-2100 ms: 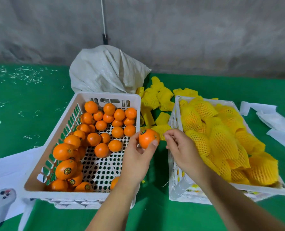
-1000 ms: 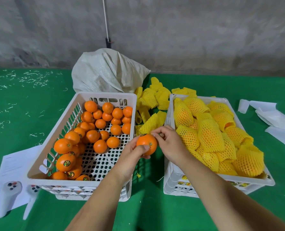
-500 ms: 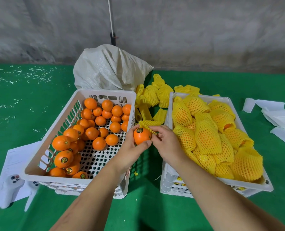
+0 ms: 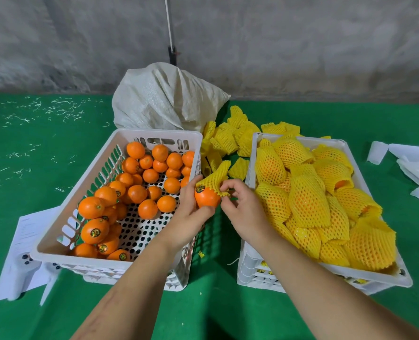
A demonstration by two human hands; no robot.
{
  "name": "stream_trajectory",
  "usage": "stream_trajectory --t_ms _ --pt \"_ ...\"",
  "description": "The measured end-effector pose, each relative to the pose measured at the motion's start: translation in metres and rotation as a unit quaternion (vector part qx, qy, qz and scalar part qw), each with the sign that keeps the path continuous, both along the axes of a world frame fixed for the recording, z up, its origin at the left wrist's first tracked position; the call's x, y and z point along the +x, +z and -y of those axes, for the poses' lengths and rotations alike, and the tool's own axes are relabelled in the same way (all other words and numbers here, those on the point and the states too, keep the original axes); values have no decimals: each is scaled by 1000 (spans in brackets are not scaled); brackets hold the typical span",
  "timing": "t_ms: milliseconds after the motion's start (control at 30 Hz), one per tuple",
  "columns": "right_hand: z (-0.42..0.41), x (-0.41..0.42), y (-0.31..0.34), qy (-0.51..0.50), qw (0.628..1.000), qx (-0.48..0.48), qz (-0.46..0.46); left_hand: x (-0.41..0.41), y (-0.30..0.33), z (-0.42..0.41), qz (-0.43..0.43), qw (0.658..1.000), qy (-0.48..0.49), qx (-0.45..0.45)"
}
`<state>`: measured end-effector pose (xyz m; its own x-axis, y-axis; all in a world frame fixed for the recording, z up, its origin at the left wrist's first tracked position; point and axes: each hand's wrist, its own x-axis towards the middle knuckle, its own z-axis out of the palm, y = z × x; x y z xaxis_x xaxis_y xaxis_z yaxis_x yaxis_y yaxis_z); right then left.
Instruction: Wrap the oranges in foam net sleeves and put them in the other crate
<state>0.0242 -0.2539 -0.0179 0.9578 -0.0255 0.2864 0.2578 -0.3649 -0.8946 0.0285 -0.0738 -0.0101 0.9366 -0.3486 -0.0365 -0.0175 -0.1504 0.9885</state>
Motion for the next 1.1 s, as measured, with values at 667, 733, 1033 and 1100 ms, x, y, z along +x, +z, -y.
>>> stream_trajectory --t_ms 667,733,1033,1100 --pt "1 -5 10 -48 998 -19 43 -4 -17 13 140 985 37 89" --pt "1 -6 9 -33 998 -10 43 -4 -16 14 145 984 58 84" --pt "2 -4 6 -68 996 63 3 -5 -13 11 115 987 114 22" --pt "1 -3 5 -59 998 20 -2 -4 -14 10 118 984 130 30"
